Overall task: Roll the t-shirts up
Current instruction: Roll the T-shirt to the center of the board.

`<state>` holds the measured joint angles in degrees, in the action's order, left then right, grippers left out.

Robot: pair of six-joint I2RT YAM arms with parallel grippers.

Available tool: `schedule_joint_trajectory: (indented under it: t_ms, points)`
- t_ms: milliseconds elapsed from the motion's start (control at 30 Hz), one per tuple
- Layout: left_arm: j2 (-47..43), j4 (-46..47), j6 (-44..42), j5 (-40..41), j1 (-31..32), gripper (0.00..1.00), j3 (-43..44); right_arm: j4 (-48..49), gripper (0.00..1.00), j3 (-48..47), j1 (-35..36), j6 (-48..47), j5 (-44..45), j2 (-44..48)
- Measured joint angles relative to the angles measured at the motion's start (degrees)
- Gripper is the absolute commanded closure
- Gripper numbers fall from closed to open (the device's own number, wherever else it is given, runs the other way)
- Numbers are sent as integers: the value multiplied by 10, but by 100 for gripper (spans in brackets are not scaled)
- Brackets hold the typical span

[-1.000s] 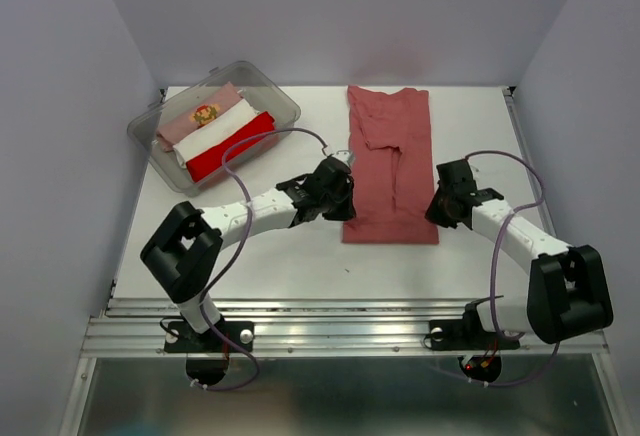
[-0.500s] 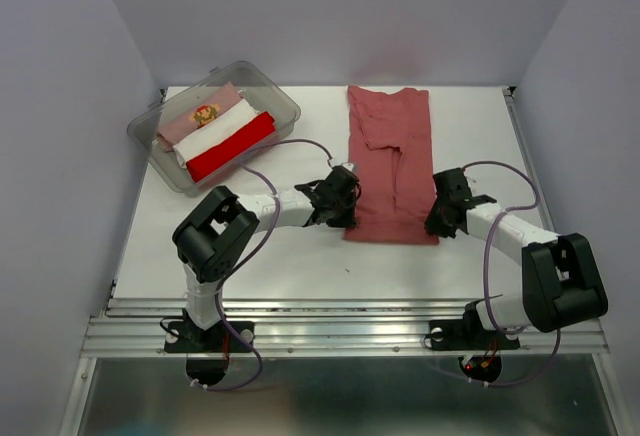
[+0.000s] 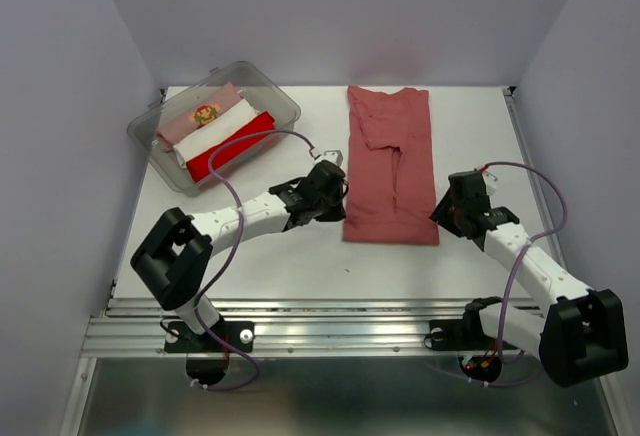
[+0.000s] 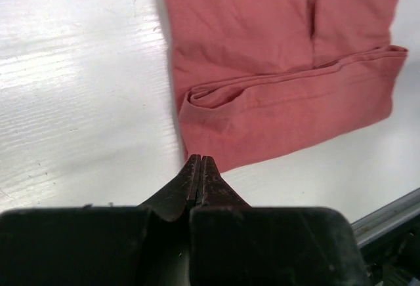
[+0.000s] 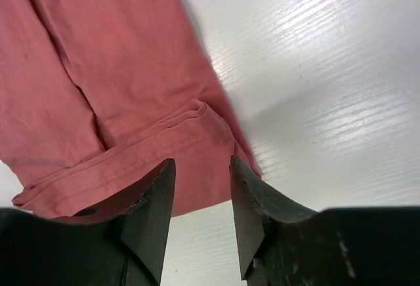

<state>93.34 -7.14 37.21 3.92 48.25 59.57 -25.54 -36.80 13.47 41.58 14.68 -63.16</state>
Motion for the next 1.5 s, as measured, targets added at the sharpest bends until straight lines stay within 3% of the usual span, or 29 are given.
schedule_joint_trajectory:
  t_ms: [100,267,333,400,600,1167,1267,1300,1500]
  points:
    - [-20,5,12,-9,0,73,-3,-10,48,2,-5,16,-2,5]
    - [-20,31,45,-34,0,60,-63,-24,45,42,-14,40,-16,11]
    - [-13,31,57,-50,0,59,-82,-28,45,60,-16,47,-20,16]
    - [1,40,68,-65,0,52,-89,-33,45,71,-18,52,-25,21]
    - [12,69,88,-76,0,51,-103,-32,50,75,-22,60,-31,18]
    - [30,120,118,-76,0,62,-113,-2,71,83,-22,56,-45,8]
    - [35,132,121,-81,0,76,-113,-1,78,89,-22,55,-45,8]
    - [37,133,123,-82,0,100,-113,0,82,89,-22,55,-46,7]
    - [43,137,126,-85,-1,100,-113,8,98,92,-22,52,-59,1]
